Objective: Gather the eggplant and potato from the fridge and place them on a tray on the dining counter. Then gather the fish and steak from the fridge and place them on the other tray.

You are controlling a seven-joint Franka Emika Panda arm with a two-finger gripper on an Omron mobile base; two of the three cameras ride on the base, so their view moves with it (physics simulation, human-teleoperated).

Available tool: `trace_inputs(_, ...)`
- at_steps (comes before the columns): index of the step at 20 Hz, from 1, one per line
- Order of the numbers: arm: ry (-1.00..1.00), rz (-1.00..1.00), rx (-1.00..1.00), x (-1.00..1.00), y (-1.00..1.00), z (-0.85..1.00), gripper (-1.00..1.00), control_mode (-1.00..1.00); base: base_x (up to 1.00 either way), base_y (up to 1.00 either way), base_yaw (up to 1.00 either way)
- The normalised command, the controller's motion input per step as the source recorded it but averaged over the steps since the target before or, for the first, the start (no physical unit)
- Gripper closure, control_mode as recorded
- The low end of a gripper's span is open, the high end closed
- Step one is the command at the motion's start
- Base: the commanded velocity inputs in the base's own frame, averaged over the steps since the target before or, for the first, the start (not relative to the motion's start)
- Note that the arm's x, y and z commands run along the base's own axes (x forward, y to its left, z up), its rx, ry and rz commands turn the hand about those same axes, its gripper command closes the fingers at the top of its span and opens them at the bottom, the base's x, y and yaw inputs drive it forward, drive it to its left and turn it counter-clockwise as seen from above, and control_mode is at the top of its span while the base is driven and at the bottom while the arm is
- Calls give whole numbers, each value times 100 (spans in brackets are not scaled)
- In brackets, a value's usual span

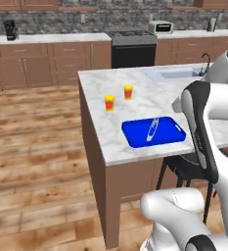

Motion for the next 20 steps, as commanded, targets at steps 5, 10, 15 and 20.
trace_inputs(5,0,0,0,0,0,0,100,100,93,-6,-12)
trace_inputs(10,0,0,0,0,0,0,100,100,81,-5,-2)
trace_inputs(15,0,0,0,0,0,0,100,100,42,0,0)
trace_inputs(20,0,0,0,0,0,0,100,100,7,0,0)
